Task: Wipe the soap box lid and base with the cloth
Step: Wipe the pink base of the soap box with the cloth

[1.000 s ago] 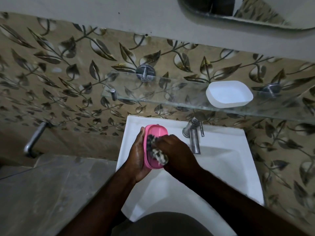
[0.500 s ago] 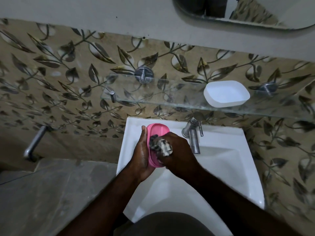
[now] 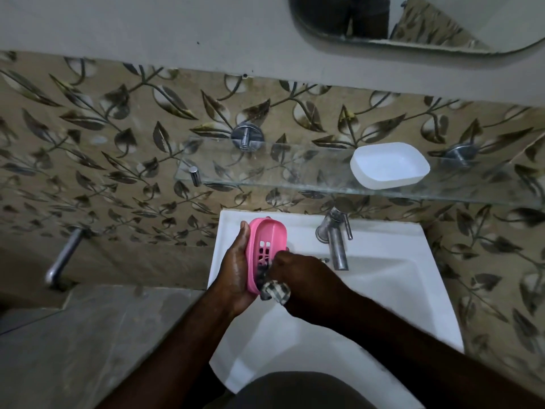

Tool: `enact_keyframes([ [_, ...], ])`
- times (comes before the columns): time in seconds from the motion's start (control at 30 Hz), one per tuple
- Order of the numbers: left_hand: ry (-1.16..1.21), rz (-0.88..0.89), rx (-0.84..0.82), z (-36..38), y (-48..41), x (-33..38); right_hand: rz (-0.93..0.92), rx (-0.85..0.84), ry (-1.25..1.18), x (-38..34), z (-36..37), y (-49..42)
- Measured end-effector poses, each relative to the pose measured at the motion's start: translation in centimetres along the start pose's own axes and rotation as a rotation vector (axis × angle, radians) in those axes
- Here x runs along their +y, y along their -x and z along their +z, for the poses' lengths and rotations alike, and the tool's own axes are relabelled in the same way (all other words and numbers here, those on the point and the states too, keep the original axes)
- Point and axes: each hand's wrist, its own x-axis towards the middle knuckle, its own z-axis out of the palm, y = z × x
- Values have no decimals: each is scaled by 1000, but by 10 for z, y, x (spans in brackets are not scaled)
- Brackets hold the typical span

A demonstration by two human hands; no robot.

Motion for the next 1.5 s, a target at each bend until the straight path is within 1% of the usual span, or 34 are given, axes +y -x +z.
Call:
enact_keyframes([
  [0.07,-15,-2,-8,-1,1,-2,18,-27,-30,3,-1,5],
  [0.13,-57,14,18,2,1,-6,69,66,30,9,-1,3],
  [0.2,-85,33,35,7,2,-7,165,168,85,12,-1,-1],
  [0.27,-85,46,17,9,0,-7,249,205,82,8,0,-4],
  [0.33,-62,67,-13,7,-1,-7,223,194,-17,1,5,3],
  [0.43,-27,77,-32,2,-1,-8,174,104,-205,-6,3,12],
  [0.47,-22,59,-35,3,0,-10,180,129,-219,-5,-1,9],
  [0.53,-51,39,-56,8,2,-16,221,263,-215,0,-8,-1],
  [0.57,-70,49,-71,11,3,-19,233,349,-190,3,-11,-7],
  [0.63,-75,86,-67,16,5,-23,301,425,-117,6,-16,-17],
  [0.7,-110,132,-45,16,6,-20,408,403,-44,7,-16,-20],
  [0.73,-129,144,-40,15,5,-18,441,359,-11,5,-15,-18],
  [0.77,-135,144,-33,14,5,-16,461,300,-30,5,-9,-14],
  [0.8,-133,142,-28,13,4,-14,509,237,-149,2,-5,-8],
  [0.87,-126,153,-31,9,4,-11,623,136,-662,-7,-1,-1],
  [0.9,-127,155,-51,10,4,-10,655,173,-829,-6,1,1],
  [0.93,-133,147,-70,11,4,-11,653,285,-853,-1,2,-1],
  [0.97,-143,130,-86,13,4,-14,606,429,-751,5,2,-5],
  [1.0,-153,120,-89,14,3,-18,564,535,-625,10,-1,-11],
  [1.03,-154,112,-89,17,3,-20,530,586,-511,13,-3,-16],
  [1.07,-153,114,-85,18,4,-20,472,588,-403,14,-5,-19],
  [1.1,-151,122,-81,18,4,-18,377,538,-298,14,-4,-19],
  [1.13,-153,127,-68,17,3,-14,281,442,-207,11,-3,-16],
  [1.17,-142,129,-53,14,3,-8,187,324,-156,11,0,-11],
  [1.23,-133,149,-31,7,1,-1,75,131,-141,13,8,2],
  [1.27,-144,154,-34,4,-1,0,43,84,-122,15,10,8],
  [1.3,-155,148,-33,5,-1,-1,22,81,-76,18,11,11],
  [1.4,-154,107,-30,11,-2,-10,-23,226,117,22,5,3],
  [1.5,-190,141,-40,21,4,-19,78,459,204,24,-5,-13],
])
